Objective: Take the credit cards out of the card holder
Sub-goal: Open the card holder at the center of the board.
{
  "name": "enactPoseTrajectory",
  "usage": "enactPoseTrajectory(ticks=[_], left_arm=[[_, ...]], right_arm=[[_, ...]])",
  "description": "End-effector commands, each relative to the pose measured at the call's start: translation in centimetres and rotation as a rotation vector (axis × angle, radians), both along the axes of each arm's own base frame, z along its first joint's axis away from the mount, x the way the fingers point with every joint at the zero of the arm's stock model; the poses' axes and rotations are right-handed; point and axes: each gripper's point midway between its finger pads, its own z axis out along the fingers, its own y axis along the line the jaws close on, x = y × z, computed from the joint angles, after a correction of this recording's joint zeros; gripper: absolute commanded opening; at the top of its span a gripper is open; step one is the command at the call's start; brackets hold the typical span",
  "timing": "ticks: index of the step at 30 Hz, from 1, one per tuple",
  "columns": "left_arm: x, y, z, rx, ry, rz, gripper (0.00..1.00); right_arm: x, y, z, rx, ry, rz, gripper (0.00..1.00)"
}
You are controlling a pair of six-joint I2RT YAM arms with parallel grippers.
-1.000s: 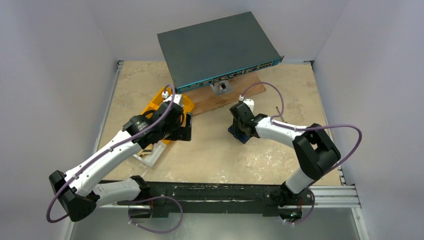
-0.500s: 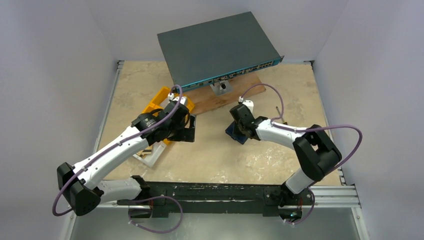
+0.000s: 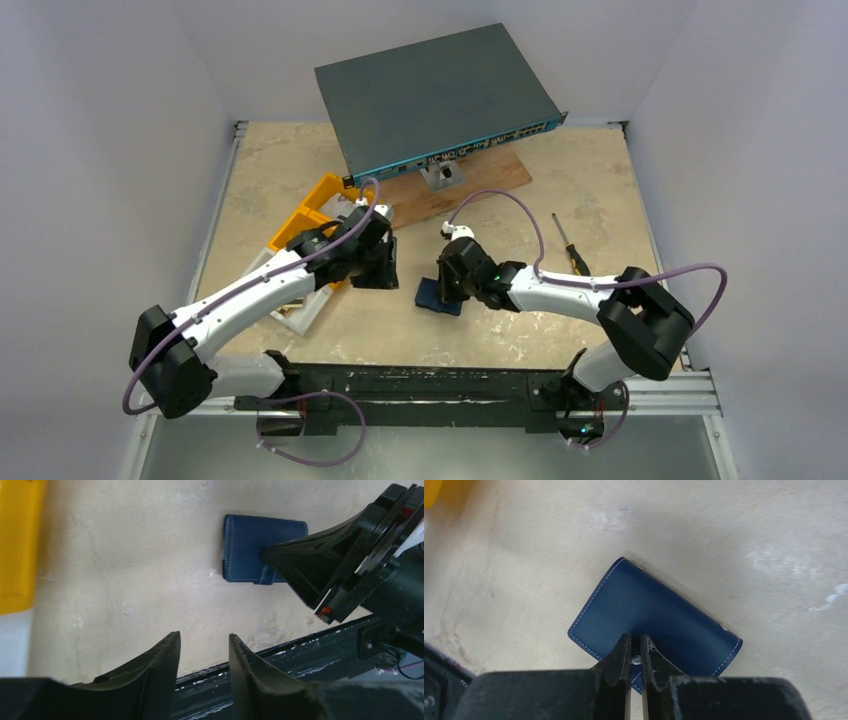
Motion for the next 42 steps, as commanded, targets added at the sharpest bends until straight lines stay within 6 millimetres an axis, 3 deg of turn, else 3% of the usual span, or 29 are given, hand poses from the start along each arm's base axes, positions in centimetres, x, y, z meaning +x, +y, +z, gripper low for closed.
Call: enactPoseTrajectory(ticks=[1,6,13,19,23,30,37,42], left_arm=[[0.2,-4.0,-0.4,-0.169,0.06,-0.035,0.32],[0.2,-6.4,-2.7,-0.247,0.147,-0.042,0.12],[0.8,-7.8,-6.5,-0.266,0.224,-0.006,0.0],[0.4,-5.7,-11.3,-0.128,0.323,0.123,0.0],[0.0,-4.3,-13.5,-0.032,0.371,0.186,0.0],[-0.4,-2.3,-14.9,0.052,0.378,0.28,0.0],[-0.4,-2.2,-15.2,0.066,0.379,0.288,0.0],[0.0,-2.6,-14.7,0.049,0.362,0.266,0.0]], right_arm=[[-0.3,3.4,2.6,0.123,-0.077,0.096,0.0],[-1.0,4.2,2.3,0.133,-0.076,0.12,0.0],[-1.5,4.4,0.8,0.119,-0.055,0.119,0.0],[-1.6,4.2,0.2,0.108,-0.047,0.108,0.0],[-1.6,4.1,0.4,0.106,-0.05,0.105,0.0],[-1.9,4.2,1.7,0.113,-0.074,0.115,0.0],[-2.8,4.0,3.7,0.141,-0.105,0.142,0.0],[-4.3,3.7,3.2,0.145,-0.076,0.171,0.0]])
